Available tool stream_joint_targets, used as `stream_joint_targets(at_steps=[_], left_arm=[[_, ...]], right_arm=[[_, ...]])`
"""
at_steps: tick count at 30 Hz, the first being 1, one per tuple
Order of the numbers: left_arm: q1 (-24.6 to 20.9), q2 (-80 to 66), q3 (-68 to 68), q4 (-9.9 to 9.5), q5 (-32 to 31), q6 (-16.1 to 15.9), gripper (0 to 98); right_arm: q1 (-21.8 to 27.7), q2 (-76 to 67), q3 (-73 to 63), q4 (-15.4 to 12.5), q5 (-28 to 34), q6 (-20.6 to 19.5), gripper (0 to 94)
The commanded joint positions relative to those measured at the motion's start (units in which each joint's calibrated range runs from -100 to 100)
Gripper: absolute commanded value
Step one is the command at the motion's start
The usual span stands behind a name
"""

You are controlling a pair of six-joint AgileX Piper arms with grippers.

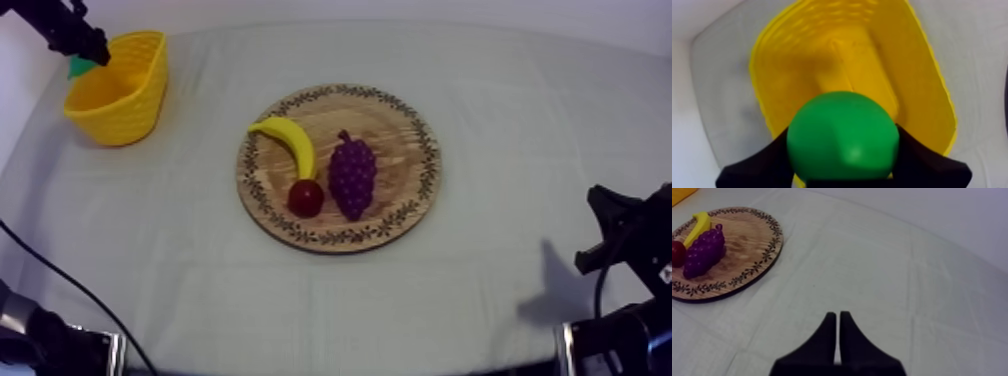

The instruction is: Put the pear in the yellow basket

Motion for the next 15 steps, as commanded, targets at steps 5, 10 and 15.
stream_joint_targets(at_steps=[5,10,15], left_arm=[[0.0,9.5,-5.3,1.07,-0.4,0.0,44.8],[-0.2,14.2,-7.3,1.51,-1.2,0.3,44.5],[-0.3,15.8,-7.7,1.86,-1.4,1.2,52.2]], right_arm=[[0.0,0.0,0.0,0.0,0.0,0.0,0.4],[0.0,0.0,0.0,0.0,0.0,0.0,0.4],[0.0,0.0,0.0,0.0,0.0,0.0,0.4]])
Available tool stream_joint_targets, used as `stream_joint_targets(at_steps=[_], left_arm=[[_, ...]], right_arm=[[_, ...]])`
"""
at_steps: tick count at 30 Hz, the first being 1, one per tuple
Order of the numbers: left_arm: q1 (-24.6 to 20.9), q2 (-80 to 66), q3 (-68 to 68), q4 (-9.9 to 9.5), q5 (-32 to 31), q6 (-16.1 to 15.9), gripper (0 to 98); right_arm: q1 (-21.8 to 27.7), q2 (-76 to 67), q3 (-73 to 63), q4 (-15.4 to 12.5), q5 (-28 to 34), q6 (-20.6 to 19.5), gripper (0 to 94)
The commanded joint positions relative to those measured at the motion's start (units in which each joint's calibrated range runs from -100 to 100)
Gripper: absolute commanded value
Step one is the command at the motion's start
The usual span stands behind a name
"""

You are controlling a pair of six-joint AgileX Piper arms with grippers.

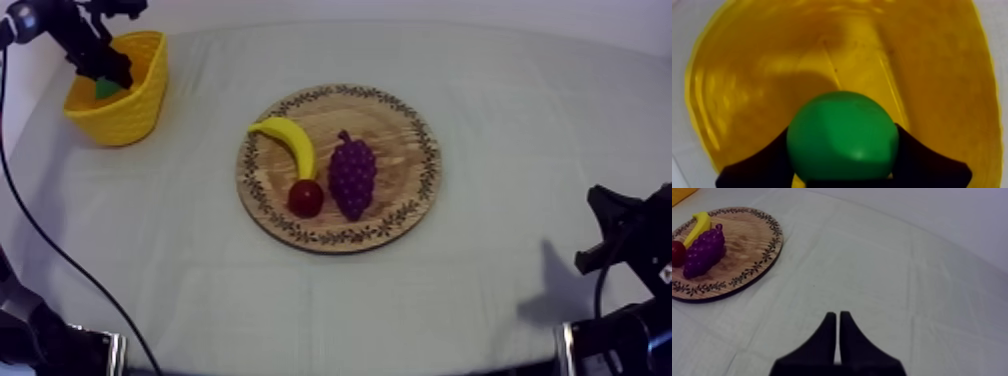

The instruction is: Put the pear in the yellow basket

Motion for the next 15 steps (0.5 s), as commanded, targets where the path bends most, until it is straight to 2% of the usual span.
stream_joint_targets(at_steps=[1,10,15], left_arm=[[0.0,0.1,0.1,0.11,0.0,0.5,54.8],[0.2,-1.5,2.5,-0.07,-0.1,2.8,76.7],[0.4,-4.3,5.8,-0.45,-1.4,3.5,78.8]], right_arm=[[0.0,0.0,0.0,0.0,0.0,0.0,0.4],[0.0,0.0,0.0,0.0,0.0,0.0,0.4],[0.0,0.0,0.0,0.0,0.0,0.0,0.4]])
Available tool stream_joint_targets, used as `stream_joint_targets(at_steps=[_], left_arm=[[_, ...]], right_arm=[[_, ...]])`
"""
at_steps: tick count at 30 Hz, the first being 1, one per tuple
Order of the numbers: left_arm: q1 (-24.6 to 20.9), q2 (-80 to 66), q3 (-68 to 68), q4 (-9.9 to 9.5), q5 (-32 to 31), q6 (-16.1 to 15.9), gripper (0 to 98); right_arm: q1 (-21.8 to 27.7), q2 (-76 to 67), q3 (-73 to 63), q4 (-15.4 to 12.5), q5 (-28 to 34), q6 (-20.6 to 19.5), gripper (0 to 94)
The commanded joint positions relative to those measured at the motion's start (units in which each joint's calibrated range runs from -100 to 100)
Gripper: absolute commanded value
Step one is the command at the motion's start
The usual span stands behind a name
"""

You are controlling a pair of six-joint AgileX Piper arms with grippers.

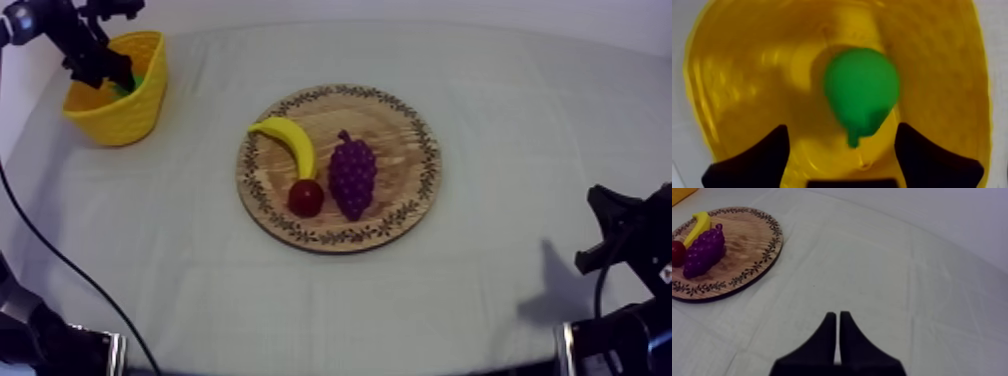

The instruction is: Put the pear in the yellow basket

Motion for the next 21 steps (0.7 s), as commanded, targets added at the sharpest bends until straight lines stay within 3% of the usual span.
stream_joint_targets(at_steps=[1,6,12,21], left_arm=[[0.2,-1.6,1.9,-0.08,-1.0,0.2,77.3],[0.4,-7.9,8.4,0.63,-6.3,0.5,58.9],[0.4,-19.8,19.7,3.16,-14.3,-0.6,35.5],[-0.2,-41.2,38.2,7.45,-21.2,-3.5,17.7]], right_arm=[[0.0,0.0,0.0,0.0,0.0,0.0,0.4],[0.0,0.0,0.0,0.0,0.0,0.0,0.4],[0.0,0.0,0.0,0.0,0.0,0.0,0.4],[0.0,0.0,0.0,0.0,0.0,0.0,0.4]])
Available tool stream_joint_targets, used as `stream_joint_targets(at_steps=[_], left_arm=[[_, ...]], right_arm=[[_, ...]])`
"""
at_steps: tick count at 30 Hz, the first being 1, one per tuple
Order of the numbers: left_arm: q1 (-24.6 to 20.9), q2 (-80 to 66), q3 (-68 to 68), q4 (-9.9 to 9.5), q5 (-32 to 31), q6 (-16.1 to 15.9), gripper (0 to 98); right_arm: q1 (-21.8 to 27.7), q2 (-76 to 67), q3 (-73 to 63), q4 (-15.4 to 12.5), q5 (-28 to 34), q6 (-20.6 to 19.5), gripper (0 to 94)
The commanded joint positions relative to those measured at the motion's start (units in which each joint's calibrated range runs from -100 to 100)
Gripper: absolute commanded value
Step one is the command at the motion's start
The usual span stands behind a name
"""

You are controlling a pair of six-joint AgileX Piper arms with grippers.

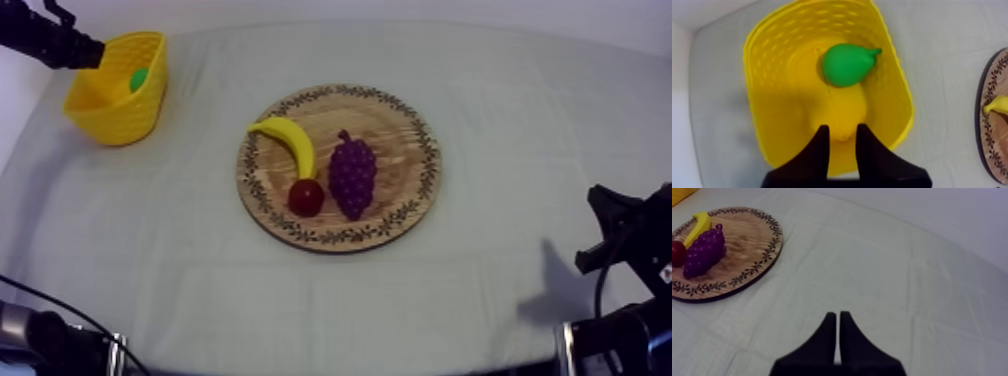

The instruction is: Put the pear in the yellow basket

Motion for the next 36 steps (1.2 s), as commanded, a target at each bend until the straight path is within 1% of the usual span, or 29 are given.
stream_joint_targets(at_steps=[1,4,6,12,16,18,20,22,27,29,32,36], left_arm=[[0.1,-10.2,7.8,0.55,-1.1,-0.4,16.5],[0.9,-17.7,14.6,1.00,-3.7,-0.8,12.5],[2.2,-22.8,19.4,0.80,-6.3,-0.6,10.2],[6.7,-38.5,36.1,0.55,-16.8,0.1,2.4],[8.3,-48.8,47.3,0.25,-21.1,1.0,0.6],[8.6,-54.3,52.9,-0.42,-22.6,1.8,0.3],[8.7,-59.7,57.8,-1.30,-23.1,2.6,0.2],[8.7,-65.1,62.1,-1.80,-23.0,2.2,0.1],[8.5,-77.2,69.0,-2.20,-19.7,-2.0,0.0],[8.4,-81.5,71.2,-2.70,-18.4,-2.6,0.0],[8.0,-87.9,74.8,-3.38,-17.2,-2.2,0.0],[7.6,-94.7,78.8,-4.84,-15.4,0.4,0.0]], right_arm=[[0.0,0.0,0.0,0.0,0.0,0.0,0.4],[0.0,0.0,0.0,0.0,0.0,0.0,0.4],[0.0,0.0,0.0,0.0,0.0,0.0,0.4],[0.0,0.0,0.0,0.0,0.0,0.0,0.4],[0.0,0.0,0.0,0.0,0.0,0.0,0.4],[0.0,0.0,0.0,0.0,0.0,0.0,0.4],[0.0,0.0,0.0,0.0,0.0,0.0,0.4],[0.0,0.0,0.0,0.0,0.0,0.0,0.4],[0.0,0.0,0.0,0.0,0.0,0.0,0.4],[0.0,0.0,0.0,0.0,0.0,0.0,0.4],[0.0,0.0,0.0,0.0,0.0,0.0,0.4],[0.0,0.0,0.0,0.0,0.0,0.0,0.4]])
